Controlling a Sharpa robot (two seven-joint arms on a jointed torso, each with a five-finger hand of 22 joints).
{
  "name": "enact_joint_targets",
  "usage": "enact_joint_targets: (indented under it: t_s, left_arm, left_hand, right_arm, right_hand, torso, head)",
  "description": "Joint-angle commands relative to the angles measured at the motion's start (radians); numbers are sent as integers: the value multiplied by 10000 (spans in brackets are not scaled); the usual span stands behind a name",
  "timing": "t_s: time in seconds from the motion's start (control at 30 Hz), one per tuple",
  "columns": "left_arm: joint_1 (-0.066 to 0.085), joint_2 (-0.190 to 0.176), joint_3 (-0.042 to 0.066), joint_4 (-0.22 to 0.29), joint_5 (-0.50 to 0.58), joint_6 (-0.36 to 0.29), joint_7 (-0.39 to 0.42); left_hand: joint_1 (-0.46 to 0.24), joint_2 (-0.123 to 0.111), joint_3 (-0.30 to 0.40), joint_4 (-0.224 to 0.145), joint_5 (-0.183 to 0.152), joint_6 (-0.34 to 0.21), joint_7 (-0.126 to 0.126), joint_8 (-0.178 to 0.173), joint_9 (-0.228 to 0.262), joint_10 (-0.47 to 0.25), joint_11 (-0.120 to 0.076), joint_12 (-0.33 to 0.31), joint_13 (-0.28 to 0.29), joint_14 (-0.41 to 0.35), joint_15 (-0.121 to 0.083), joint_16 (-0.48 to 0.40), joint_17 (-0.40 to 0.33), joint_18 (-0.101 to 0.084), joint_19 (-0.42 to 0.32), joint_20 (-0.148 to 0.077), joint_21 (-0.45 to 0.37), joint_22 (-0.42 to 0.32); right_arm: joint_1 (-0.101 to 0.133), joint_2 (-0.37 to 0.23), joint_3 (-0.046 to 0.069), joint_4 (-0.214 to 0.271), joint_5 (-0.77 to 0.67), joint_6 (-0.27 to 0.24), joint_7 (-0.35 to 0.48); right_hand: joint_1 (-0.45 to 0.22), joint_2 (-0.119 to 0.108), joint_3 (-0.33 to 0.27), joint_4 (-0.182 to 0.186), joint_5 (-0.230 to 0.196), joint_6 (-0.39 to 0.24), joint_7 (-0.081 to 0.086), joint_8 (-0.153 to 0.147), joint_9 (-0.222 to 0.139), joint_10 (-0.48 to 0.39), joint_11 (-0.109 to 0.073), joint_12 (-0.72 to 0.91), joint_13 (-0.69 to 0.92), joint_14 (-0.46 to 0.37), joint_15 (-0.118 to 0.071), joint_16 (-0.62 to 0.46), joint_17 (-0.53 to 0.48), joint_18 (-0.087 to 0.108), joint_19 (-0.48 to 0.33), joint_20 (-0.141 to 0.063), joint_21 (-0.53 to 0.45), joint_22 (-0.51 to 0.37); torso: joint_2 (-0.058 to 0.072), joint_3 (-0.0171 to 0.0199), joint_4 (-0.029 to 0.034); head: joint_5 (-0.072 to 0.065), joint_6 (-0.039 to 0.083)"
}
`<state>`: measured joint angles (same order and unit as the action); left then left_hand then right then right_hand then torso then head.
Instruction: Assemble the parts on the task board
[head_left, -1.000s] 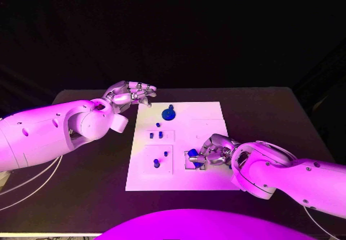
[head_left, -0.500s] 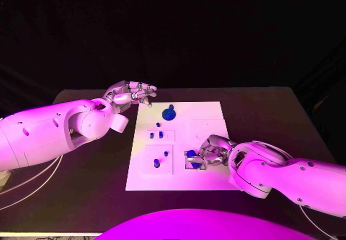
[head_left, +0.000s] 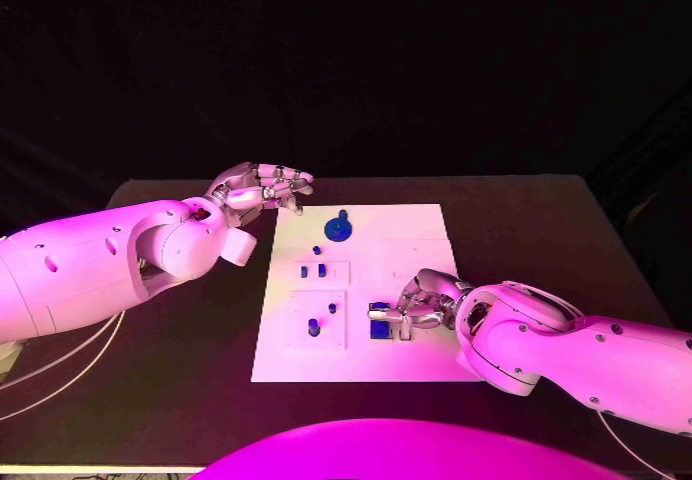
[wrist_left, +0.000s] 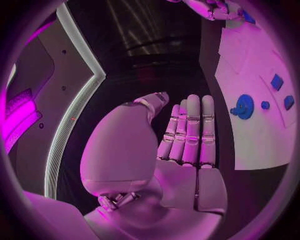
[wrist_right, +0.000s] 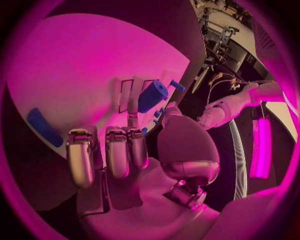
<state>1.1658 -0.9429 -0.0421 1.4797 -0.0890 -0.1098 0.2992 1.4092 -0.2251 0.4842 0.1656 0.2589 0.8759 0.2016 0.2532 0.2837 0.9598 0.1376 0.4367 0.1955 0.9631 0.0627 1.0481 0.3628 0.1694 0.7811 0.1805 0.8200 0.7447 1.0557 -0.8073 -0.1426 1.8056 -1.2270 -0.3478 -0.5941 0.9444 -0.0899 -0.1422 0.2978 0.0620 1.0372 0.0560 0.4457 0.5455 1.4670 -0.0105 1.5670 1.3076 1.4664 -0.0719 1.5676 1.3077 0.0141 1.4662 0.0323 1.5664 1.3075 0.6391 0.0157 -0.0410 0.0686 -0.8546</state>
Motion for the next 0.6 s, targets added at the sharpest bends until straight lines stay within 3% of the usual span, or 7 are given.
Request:
enact_joint_targets:
  t_s: [0.03, 0.17, 0.27, 0.33, 0.4, 0.6]
  left_arm:
    - [5, -6, 7, 38, 53, 151, 44]
    - [5, -22, 7, 46, 53, 154, 43]
    - [5, -44, 7, 51, 53, 150, 35]
    - [5, -57, 7, 52, 53, 147, 31]
    - [5, -69, 7, 53, 53, 145, 26]
    - [5, -82, 6, 55, 52, 151, 19]
  left_hand:
    - [-4, 86, 13, 72, 27, -78, -4, 64, -13, -87, -12, 53, -18, -17, 89, -64, 6, 121, 72, 2, -27, -14]
    - [-4, 86, 13, 72, 27, -78, -4, 64, -13, -87, -12, 53, -18, -17, 89, -64, 6, 121, 72, 2, -27, -14]
    - [-4, 86, 13, 72, 27, -78, -4, 64, -13, -87, -12, 53, -18, -17, 89, -64, 6, 121, 72, 2, -27, -14]
    - [-4, 86, 13, 72, 27, -78, -4, 64, -13, -87, -12, 53, -18, -17, 89, -64, 6, 121, 72, 2, -27, -14]
    - [-4, 86, 13, 72, 27, -78, -4, 64, -13, -87, -12, 53, -18, -17, 89, -64, 6, 121, 72, 2, -27, -14]
    - [-4, 86, 13, 72, 27, -78, -4, 64, -13, -87, -12, 53, -18, -17, 89, -64, 6, 121, 72, 2, -27, -14]
  right_arm:
    - [-20, -80, -2, 84, -500, 48, 91]
    - [-36, -230, -2, 252, -562, -148, 398]
    - [-43, -403, -1, 447, -544, -308, 717]
    - [-46, -523, 1, 588, -506, -388, 892]
    - [-47, -644, 2, 739, -466, -461, 1039]
    - [-49, -846, 5, 984, -333, -454, 1195]
  right_hand:
    - [29, -38, 40, -12, 40, -110, -5, 46, 4, 993, -68, -46, 2571, 1014, -79, -21, 2496, -141, 1046, -57, 44, 2633]
    - [456, 54, 192, -32, 11, -141, 4, 62, 7, 990, -60, -53, 2568, 1013, -70, -24, 2490, -141, 1046, -48, 44, 2633]
    - [1361, 199, 365, -69, -12, -155, -1, 90, 8, 1013, -66, -9, 2600, 1017, -74, -18, 2508, -141, 1046, -48, 44, 2633]
    - [1774, 143, 482, -78, -6, -147, -11, 106, 6, 1032, -72, 27, 2624, 1020, -79, -12, 2523, -141, 1046, -53, 44, 2633]
    - [2168, -72, 783, -61, 6, -141, -16, 114, -6, 1038, -76, 38, 2632, 1023, -85, -8, 2534, -141, 1046, -58, 44, 2633]
    - [2309, -213, 937, -65, 8, -118, -23, 125, -14, 1038, -83, 38, 2632, 1028, -89, 3, 2560, -141, 1046, -61, 44, 2633]
  torso:
    - [2, 0, 0]
    - [4, 4, 3]
    - [-2, 4, -8]
    - [-9, 3, -17]
    - [-10, -3, -15]
    - [-4, 2, -10]
  head:
    - [1, -10]
    - [6, -10]
    - [35, -16]
    - [44, -20]
    - [37, -22]
    - [40, -20]
